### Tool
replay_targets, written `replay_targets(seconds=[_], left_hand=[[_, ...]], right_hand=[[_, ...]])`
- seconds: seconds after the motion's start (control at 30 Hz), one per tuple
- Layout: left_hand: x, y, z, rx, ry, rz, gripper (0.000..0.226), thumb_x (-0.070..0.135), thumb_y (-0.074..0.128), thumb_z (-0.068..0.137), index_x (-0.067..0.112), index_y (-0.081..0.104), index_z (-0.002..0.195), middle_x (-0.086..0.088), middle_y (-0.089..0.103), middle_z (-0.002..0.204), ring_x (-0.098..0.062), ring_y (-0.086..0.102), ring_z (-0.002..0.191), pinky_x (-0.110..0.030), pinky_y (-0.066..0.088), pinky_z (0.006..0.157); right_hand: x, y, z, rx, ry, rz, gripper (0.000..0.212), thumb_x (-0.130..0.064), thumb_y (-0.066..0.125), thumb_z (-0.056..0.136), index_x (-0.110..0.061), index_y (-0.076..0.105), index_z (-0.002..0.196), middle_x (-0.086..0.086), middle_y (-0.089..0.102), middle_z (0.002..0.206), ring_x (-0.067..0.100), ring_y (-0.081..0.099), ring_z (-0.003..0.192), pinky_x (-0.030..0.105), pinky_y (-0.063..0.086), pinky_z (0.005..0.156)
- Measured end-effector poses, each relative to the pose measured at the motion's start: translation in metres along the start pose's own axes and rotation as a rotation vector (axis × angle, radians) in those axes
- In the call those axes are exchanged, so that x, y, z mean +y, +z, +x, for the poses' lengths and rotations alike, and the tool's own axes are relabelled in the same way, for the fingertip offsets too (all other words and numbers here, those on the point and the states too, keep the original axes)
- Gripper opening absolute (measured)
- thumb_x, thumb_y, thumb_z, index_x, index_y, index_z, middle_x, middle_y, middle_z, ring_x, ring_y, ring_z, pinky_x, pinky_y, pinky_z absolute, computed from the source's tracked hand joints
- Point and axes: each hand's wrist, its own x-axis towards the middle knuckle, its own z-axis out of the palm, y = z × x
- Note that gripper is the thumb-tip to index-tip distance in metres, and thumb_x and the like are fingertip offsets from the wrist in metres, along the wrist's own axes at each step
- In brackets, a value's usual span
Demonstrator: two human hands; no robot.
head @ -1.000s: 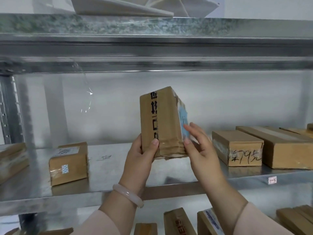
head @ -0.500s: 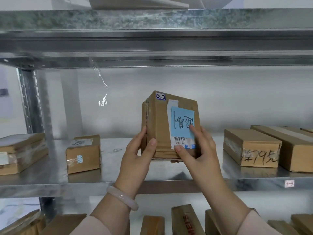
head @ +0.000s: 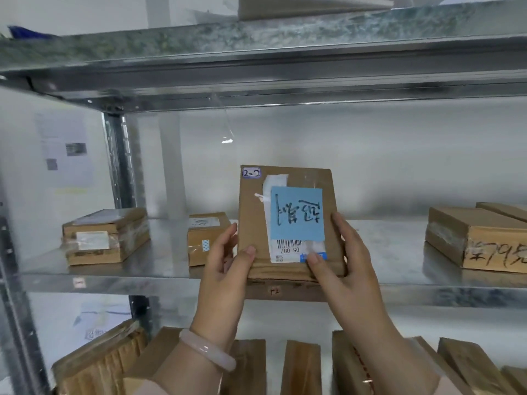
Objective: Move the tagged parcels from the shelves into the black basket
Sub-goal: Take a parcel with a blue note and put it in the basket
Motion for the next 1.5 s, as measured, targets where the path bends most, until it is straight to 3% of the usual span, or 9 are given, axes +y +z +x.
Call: replay_targets(seconds=[0.27,0.47,0.57,0.73,0.9,0.97,1.1,1.33,1.5], left_hand=[[0.029,-0.083,-0.029,-0.059,-0.14,-0.041,0.061,0.03,0.067,0.079,0.046,0.045,0.133,0.003,0.063,0.128,-0.016,0.064,0.112,-0.04,0.052,0.095],[0.048,-0.17,-0.043,-0.066,-0.292,-0.08,0.071,0.041,0.075,0.073,0.046,0.043,0.137,0.005,0.072,0.113,-0.016,0.066,0.107,-0.048,0.05,0.092],[0.049,-0.207,-0.055,-0.016,-0.371,-0.221,0.061,0.027,0.069,0.073,0.032,0.052,0.131,-0.004,0.074,0.109,-0.021,0.072,0.092,-0.046,0.056,0.077],[0.039,-0.256,-0.089,0.144,-0.425,-0.307,0.059,0.02,0.07,0.075,0.027,0.05,0.131,-0.013,0.066,0.125,-0.034,0.064,0.111,-0.062,0.048,0.095],[0.052,-0.32,-0.116,0.164,-0.47,-0.094,0.068,0.04,0.075,0.064,0.024,0.056,0.127,-0.007,0.073,0.111,-0.019,0.069,0.083,-0.036,0.056,0.069],[0.057,-0.353,-0.123,0.147,-0.528,-0.013,0.064,0.05,0.07,0.069,0.029,0.057,0.129,-0.004,0.071,0.117,-0.023,0.068,0.1,-0.042,0.053,0.086],[0.059,-0.399,-0.142,0.094,-0.683,0.014,0.053,0.042,0.07,0.076,0.027,0.061,0.126,-0.007,0.071,0.118,-0.03,0.067,0.11,-0.056,0.044,0.104],[0.064,-0.45,-0.181,0.3,-0.644,0.03,0.06,0.028,0.079,0.068,0.028,0.055,0.123,-0.006,0.074,0.109,-0.03,0.071,0.101,-0.06,0.053,0.089],[0.058,-0.476,-0.198,0.573,-0.549,-0.116,0.051,0.022,0.076,0.078,0.028,0.052,0.123,-0.006,0.076,0.105,-0.026,0.074,0.089,-0.045,0.059,0.069]], right_hand=[[-0.035,0.064,-0.039,-0.03,0.37,0.321,0.046,-0.044,0.071,0.079,-0.045,0.053,0.122,-0.009,0.067,0.116,0.011,0.066,0.102,0.042,0.052,0.093],[-0.066,0.098,-0.063,-0.129,0.436,0.224,0.033,-0.032,0.071,0.077,-0.047,0.061,0.105,-0.009,0.071,0.103,0.009,0.069,0.092,0.035,0.054,0.085],[-0.071,0.126,-0.081,-0.129,0.519,0.219,0.057,-0.048,0.075,0.064,-0.051,0.054,0.117,-0.007,0.063,0.119,0.013,0.065,0.103,0.039,0.052,0.092],[-0.07,0.193,-0.136,-0.243,0.758,0.337,0.109,-0.058,0.08,0.051,-0.044,0.024,0.143,-0.007,0.06,0.128,0.018,0.062,0.111,0.045,0.052,0.086],[-0.071,0.238,-0.168,-0.329,0.854,0.389,0.064,-0.026,0.078,0.075,-0.041,0.046,0.128,-0.003,0.073,0.106,0.017,0.072,0.089,0.038,0.059,0.075],[-0.073,0.249,-0.173,-0.422,0.854,0.335,0.043,-0.023,0.074,0.08,-0.046,0.052,0.109,-0.005,0.073,0.101,0.013,0.072,0.083,0.028,0.058,0.065],[-0.072,0.278,-0.188,-0.63,0.829,0.145,0.078,-0.042,0.079,0.065,-0.04,0.044,0.135,-0.01,0.07,0.108,0.011,0.07,0.091,0.036,0.055,0.088],[-0.081,0.334,-0.216,-0.583,0.835,0.212,0.07,-0.049,0.074,0.075,-0.036,0.043,0.137,-0.012,0.061,0.113,0.008,0.066,0.093,0.03,0.054,0.08],[-0.092,0.371,-0.259,-0.503,0.856,0.314,0.103,-0.059,0.078,0.062,-0.04,0.023,0.146,-0.01,0.045,0.137,0.012,0.049,0.119,0.047,0.039,0.107]])
